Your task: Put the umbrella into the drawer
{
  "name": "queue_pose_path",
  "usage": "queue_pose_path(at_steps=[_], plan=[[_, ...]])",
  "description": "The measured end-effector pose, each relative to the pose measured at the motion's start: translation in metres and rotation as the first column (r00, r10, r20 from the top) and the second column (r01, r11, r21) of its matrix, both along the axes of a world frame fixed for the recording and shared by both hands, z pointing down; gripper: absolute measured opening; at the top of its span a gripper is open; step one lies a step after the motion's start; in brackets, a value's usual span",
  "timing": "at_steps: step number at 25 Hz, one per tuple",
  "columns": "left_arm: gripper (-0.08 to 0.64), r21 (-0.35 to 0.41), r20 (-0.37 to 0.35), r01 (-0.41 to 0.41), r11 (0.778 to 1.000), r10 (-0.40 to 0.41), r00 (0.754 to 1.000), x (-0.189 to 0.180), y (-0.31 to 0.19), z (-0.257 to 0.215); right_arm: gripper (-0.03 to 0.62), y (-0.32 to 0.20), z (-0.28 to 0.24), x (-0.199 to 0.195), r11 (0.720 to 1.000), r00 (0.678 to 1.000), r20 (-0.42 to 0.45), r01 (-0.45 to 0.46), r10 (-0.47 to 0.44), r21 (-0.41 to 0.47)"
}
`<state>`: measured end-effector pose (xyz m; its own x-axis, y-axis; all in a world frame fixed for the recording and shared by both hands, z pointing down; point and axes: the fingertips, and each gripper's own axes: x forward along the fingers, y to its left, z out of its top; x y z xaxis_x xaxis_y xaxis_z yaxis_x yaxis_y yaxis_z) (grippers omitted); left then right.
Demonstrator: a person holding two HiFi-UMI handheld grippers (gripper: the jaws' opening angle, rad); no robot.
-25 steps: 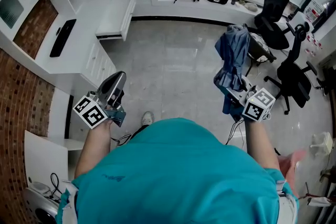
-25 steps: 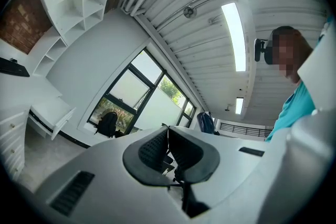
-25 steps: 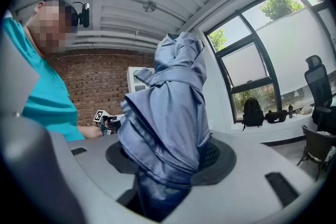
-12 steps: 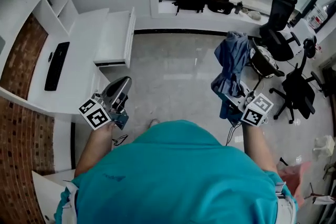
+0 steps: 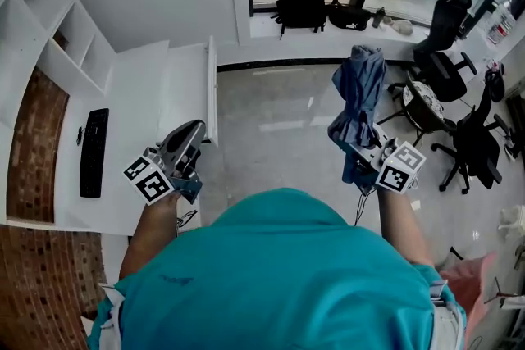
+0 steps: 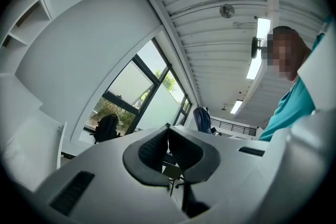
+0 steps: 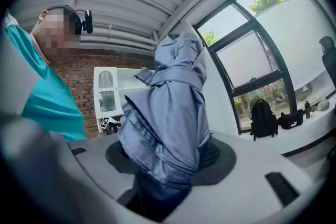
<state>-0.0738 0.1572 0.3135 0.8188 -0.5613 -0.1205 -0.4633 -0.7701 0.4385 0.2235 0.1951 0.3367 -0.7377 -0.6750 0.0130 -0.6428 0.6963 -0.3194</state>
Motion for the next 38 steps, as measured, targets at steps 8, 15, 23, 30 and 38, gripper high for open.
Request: queue_pose_path(at_steps=[8,15,23,30,38], plan=[[0.018,-0.040,0.007,0.018,0.999,-0.018,1.000,0.000,-0.062,0.015,0.233,-0.075,0.013,0.009,0.999,1.000,0.005,0.010,-0.010,-0.031],[0.018,-0.027,0.018,0.112,0.993,-0.112,0.994,0.025,-0.138,0.035,0.233,-0.187,0.033,0.051,0.997,0.997,0.023,0.076,-0.076,-0.014],[0.017,-0.001,-0.040,0.248,0.969,-0.248,0.968,0.105,-0.304,0.030,0.233,-0.391,0.011,0.112,0.971,0.971,-0.029,0.238,-0.238,0.026],[0.018,0.008,0.012,0.271,0.963,-0.271,0.963,0.141,-0.403,0.016,0.233,-0.501,0.004,0.133,0.957,0.957,-0.022,0.289,-0.289,-0.008],[0.018,-0.003,0.032,0.205,0.979,-0.205,0.978,0.123,-0.477,0.028,0.233,-0.544,0.027,0.118,0.979,0.984,0.020,0.178,-0.177,-0.096]])
